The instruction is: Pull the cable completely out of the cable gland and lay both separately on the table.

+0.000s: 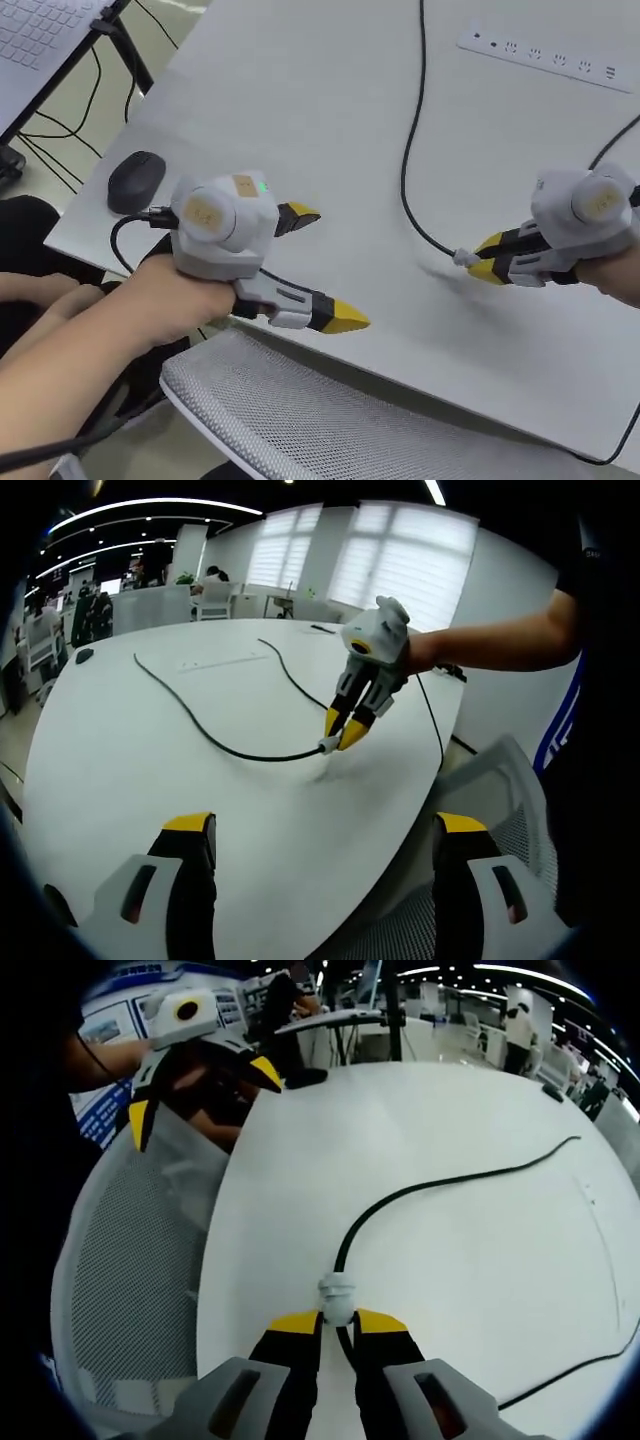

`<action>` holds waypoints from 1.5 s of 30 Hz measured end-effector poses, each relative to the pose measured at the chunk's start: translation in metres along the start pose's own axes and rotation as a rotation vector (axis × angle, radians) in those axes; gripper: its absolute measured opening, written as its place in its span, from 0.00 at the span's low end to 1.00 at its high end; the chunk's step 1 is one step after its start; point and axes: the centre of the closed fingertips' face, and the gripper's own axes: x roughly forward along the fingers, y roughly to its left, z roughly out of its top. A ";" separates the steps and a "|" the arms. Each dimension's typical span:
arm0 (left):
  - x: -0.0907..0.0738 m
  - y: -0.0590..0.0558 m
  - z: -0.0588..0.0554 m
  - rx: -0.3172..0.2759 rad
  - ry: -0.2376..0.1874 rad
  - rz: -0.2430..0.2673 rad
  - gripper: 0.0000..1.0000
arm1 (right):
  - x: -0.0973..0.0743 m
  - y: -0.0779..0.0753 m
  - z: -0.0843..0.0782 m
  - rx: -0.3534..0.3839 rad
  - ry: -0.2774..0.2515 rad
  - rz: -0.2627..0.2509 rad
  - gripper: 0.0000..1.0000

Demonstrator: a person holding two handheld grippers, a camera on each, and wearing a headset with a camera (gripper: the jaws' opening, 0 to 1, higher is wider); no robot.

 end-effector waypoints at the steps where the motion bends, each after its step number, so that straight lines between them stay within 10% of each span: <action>1: 0.001 -0.001 0.002 0.003 -0.003 -0.004 0.89 | -0.002 0.001 0.001 -0.001 -0.003 -0.002 0.07; 27: 0.034 -0.041 0.069 0.113 -0.056 -0.135 0.85 | -0.055 0.042 0.036 -0.014 -0.072 0.042 0.07; 45: 0.062 -0.069 0.078 0.141 -0.051 -0.262 0.69 | -0.079 0.071 0.052 -0.074 -0.110 0.066 0.07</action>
